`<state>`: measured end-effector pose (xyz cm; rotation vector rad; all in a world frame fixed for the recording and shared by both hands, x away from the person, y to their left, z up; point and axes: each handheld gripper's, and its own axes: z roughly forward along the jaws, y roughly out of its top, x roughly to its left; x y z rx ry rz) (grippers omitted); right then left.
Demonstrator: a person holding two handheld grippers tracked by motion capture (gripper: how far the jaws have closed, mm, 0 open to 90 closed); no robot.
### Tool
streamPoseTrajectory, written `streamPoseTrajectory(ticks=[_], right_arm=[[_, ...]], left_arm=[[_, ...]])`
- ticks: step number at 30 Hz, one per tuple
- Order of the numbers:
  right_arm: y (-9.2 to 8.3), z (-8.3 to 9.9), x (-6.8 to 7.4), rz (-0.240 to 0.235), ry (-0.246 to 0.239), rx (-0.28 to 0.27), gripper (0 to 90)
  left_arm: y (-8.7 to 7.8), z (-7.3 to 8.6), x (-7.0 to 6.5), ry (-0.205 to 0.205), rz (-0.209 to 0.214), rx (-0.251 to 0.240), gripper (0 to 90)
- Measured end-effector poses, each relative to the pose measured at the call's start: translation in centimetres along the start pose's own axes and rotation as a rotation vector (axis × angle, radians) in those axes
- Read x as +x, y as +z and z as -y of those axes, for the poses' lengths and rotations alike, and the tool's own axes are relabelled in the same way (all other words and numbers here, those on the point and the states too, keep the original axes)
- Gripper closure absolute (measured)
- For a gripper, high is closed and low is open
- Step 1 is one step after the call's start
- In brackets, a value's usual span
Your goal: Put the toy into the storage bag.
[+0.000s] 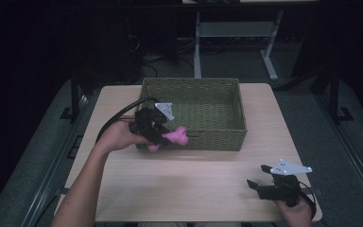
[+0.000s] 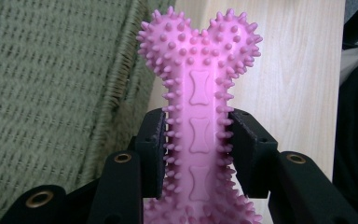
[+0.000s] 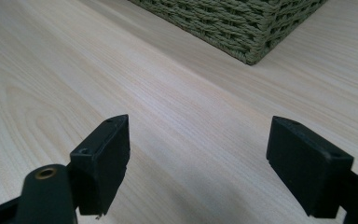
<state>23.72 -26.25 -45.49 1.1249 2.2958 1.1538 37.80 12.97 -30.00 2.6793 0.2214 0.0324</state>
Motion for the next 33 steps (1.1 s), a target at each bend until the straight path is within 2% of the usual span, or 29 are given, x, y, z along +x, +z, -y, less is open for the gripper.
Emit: streamPoseTrajectory(ticks=[18, 24, 30, 33], right_arm=[[0.1, 0.0, -0.1, -0.003, -0.002, -0.001, 21.0], [0.0, 0.0, -0.1, -0.003, 0.0, -0.003, 21.0], [-0.1, 0.0, -0.1, -0.003, 0.001, -0.007, 21.0], [-0.1, 0.0, -0.1, -0.003, 0.0, -0.007, 21.0]], left_arm=[[-0.7, -2.0, 2.4, 0.011, -0.001, 0.022, 58.6], [-1.0, -2.4, 3.5, -0.001, 0.0, 0.013, 58.6], [-1.3, -3.1, 4.4, -0.002, 0.004, 0.03, 58.6], [-1.4, -3.2, 4.9, -0.014, 0.004, 0.015, 58.6]])
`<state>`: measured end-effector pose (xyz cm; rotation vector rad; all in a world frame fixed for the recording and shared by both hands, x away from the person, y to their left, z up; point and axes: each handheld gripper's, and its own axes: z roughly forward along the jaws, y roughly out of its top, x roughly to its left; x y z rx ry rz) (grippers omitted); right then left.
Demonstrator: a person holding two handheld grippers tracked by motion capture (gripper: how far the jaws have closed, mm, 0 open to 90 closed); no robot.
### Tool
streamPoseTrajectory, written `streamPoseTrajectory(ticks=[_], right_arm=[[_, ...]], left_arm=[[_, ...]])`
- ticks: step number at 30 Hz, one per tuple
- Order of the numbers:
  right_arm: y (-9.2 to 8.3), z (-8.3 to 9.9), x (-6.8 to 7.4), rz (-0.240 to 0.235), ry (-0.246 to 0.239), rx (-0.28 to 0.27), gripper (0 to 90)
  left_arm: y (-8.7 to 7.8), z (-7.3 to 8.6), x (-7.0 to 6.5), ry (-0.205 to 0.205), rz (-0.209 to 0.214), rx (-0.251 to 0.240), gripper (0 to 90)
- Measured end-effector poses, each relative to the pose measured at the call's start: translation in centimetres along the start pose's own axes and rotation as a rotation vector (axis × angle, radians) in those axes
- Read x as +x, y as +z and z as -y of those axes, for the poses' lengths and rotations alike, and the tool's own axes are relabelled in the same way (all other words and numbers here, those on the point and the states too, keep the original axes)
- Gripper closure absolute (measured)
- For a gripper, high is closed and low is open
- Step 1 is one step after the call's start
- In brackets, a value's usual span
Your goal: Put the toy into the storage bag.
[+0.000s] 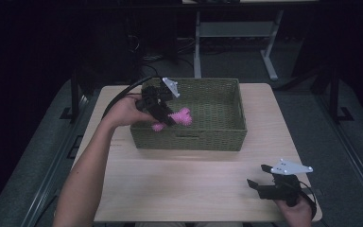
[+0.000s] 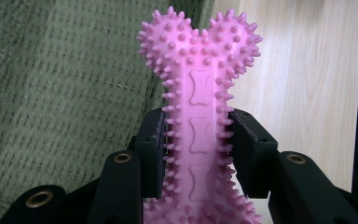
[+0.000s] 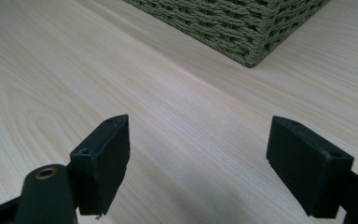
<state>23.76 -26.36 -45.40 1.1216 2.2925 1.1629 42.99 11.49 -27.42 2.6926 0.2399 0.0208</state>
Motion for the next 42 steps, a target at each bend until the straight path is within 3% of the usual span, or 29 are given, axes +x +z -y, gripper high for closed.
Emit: streamPoseTrajectory(ticks=[6, 21, 33, 42], right_arm=[[0.0, 0.0, 0.0, -0.002, 0.0, 0.001, 21.0], [-0.3, 0.0, -0.1, -0.004, -0.002, -0.011, 21.0], [-0.3, -0.1, 0.0, -0.008, 0.002, -0.015, 21.0], [-0.3, -0.1, 0.0, -0.008, 0.001, -0.015, 20.9]], left_arm=[[0.1, -0.5, 0.7, 0.004, -0.001, 0.03, 58.6], [1.3, -0.8, 3.0, -0.023, 0.022, 0.02, 58.5], [3.6, -0.6, 4.6, -0.058, 0.033, 0.028, 58.5], [5.0, -0.4, 5.5, -0.055, 0.051, 0.049, 58.6]])
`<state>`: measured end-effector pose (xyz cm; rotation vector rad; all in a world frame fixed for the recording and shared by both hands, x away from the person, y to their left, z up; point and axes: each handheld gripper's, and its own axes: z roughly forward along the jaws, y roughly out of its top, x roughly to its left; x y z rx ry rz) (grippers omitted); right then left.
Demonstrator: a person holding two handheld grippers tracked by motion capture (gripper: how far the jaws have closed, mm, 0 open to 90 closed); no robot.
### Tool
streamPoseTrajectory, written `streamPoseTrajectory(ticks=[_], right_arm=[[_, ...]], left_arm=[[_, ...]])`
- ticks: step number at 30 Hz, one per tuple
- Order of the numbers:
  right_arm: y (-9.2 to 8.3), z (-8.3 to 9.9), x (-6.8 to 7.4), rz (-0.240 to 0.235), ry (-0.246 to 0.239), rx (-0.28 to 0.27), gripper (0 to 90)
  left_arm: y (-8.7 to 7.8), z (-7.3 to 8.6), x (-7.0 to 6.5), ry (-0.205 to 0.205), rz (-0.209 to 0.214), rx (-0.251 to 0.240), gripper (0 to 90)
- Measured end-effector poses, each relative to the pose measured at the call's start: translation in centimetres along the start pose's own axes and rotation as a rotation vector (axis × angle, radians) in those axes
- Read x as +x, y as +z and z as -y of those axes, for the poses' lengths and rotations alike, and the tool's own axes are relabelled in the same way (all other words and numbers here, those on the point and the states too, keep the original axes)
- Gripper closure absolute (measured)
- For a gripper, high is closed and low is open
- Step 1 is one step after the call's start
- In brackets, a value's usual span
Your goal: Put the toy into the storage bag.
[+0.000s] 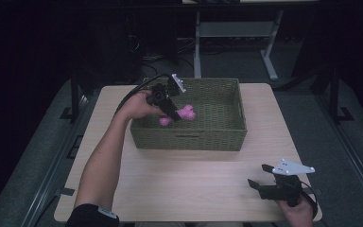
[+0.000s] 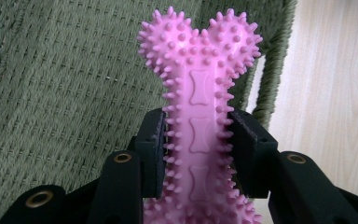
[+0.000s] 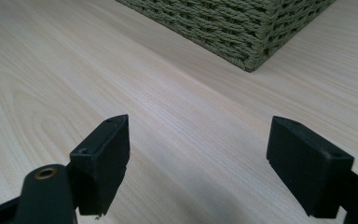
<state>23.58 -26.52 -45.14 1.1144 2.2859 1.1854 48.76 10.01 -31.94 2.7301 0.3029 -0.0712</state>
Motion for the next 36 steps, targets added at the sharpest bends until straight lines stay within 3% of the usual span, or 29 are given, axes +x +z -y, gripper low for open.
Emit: streamPoseTrajectory(ticks=[17, 28, 36], right_arm=[[-0.1, 0.1, -0.1, 0.002, 0.001, 0.002, 20.9], [-0.2, 0.2, -0.1, 0.008, 0.001, -0.006, 20.9], [-0.3, 0.2, -0.1, 0.015, 0.008, -0.001, 20.9]], left_arm=[[1.5, -0.1, 1.0, 0.012, -0.014, 0.023, 58.7], [2.8, -0.2, 1.4, 0.002, 0.002, 0.058, 58.6], [3.6, -0.2, 1.8, -0.01, 0.022, 0.053, 58.6]])
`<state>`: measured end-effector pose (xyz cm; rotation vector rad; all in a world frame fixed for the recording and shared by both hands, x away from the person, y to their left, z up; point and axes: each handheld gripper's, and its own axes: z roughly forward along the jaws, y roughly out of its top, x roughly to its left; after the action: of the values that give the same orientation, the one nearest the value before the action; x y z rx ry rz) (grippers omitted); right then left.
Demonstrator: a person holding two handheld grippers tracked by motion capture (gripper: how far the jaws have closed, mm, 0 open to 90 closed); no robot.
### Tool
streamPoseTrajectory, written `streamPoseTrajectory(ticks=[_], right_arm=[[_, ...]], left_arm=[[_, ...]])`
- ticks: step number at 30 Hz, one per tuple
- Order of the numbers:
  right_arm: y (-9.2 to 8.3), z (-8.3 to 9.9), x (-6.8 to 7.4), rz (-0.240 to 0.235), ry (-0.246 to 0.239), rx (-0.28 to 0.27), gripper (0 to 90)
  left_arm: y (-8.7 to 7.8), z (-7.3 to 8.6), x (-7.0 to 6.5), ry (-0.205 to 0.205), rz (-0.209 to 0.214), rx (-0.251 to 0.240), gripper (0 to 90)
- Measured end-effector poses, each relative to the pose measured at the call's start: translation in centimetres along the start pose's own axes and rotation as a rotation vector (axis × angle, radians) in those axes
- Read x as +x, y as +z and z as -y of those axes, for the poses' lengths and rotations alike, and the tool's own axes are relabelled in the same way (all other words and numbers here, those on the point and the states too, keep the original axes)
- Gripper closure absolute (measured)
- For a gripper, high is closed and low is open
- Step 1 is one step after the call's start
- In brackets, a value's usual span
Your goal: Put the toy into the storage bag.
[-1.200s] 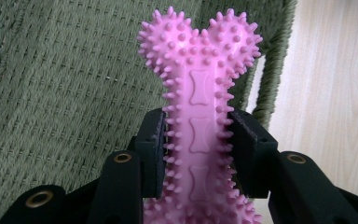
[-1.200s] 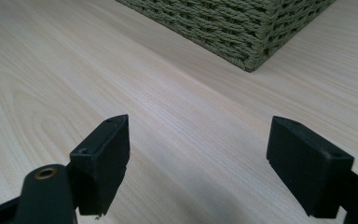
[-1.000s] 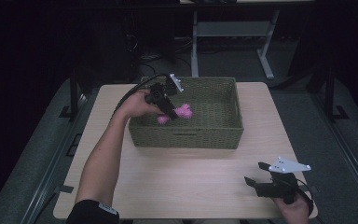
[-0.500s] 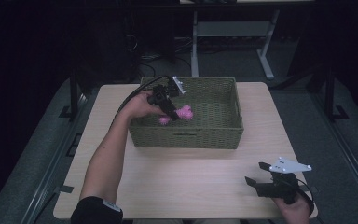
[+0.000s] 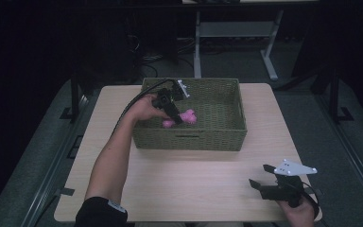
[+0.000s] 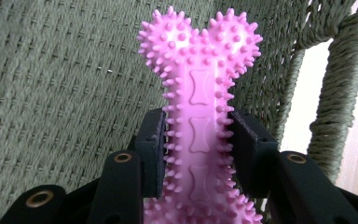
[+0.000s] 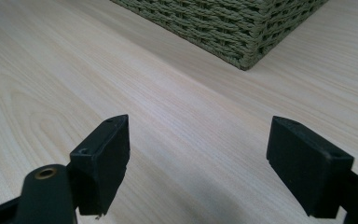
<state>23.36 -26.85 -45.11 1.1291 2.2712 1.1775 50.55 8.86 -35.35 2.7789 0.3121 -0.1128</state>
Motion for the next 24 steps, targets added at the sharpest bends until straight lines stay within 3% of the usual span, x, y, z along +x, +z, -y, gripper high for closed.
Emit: streamPoseTrajectory(ticks=[12, 24], right_arm=[[0.0, 0.0, 0.0, 0.002, 0.0, 0.001, 20.9], [0.0, 0.0, 0.0, 0.003, 0.0, -0.002, 20.9]], left_arm=[[0.9, 0.2, 0.4, -0.023, 0.011, 0.022, 58.5], [1.2, 0.1, 0.5, -0.02, 0.016, 0.025, 58.5]])
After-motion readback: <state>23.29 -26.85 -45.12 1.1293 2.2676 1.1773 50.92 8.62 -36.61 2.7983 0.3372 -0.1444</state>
